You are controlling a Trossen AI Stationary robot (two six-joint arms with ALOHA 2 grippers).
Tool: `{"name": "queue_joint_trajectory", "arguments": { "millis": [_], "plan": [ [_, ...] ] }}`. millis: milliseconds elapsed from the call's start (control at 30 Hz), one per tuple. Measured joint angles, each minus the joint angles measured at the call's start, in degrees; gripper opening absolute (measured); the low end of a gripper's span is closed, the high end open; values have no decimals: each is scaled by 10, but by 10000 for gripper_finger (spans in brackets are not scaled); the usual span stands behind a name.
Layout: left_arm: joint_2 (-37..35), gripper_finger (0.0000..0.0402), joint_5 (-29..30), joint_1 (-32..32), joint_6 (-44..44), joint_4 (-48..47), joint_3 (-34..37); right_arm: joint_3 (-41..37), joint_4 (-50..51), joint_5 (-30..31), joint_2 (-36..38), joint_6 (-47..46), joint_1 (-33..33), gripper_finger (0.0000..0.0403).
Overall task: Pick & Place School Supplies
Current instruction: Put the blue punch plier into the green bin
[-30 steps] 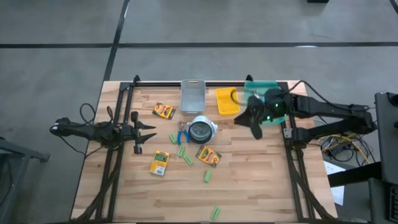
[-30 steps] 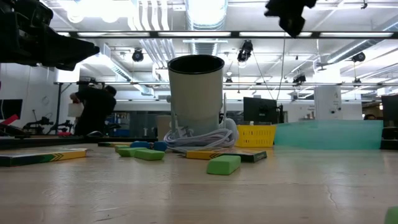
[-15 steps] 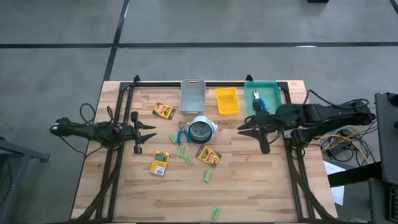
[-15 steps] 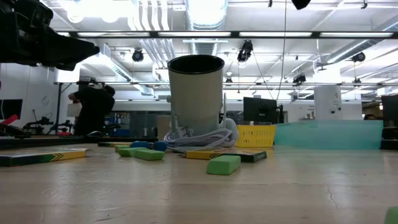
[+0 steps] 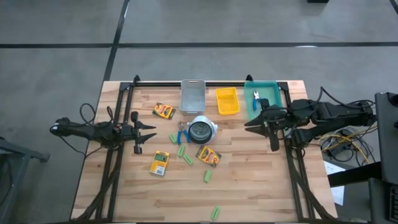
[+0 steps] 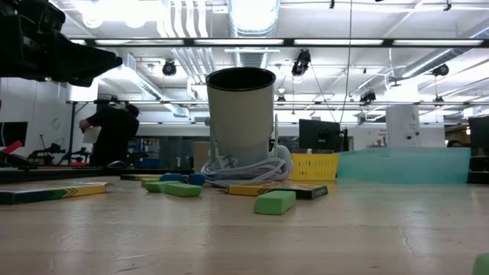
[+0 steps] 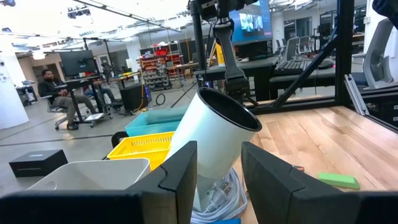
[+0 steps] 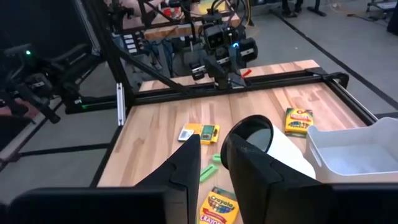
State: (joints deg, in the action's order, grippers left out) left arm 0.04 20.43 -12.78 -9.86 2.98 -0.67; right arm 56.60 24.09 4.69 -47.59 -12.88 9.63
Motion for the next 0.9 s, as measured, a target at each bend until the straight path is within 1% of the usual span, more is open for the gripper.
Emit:
{"name": "queue_joint_trajectory", "arguments": {
  "millis": [200, 400, 500, 533, 667, 800, 900],
  "plan": [
    [0, 131, 0, 0, 0, 0, 0, 0, 0, -2, -6, -1, 0, 81],
    [0, 131, 0, 0, -25, 0, 0, 0, 1, -2, -19, -1, 0, 72],
    [0, 131, 0, 0, -14, 0, 0, 0, 1, -2, -28, -1, 0, 68],
    [0, 131, -1, 0, 14, 0, 0, 0, 1, -2, -31, -2, 0, 68],
    [1, 131, -11, -1, 184, -2, -1, 0, 1, -2, -42, 0, 0, 73],
    [17, 131, -13, -1, 306, -75, -27, 0, 1, -2, -53, 0, 0, 79],
    [39, 131, -13, -1, 365, -129, -57, 0, 1, -2, -62, -1, 0, 82]
  ]
}}
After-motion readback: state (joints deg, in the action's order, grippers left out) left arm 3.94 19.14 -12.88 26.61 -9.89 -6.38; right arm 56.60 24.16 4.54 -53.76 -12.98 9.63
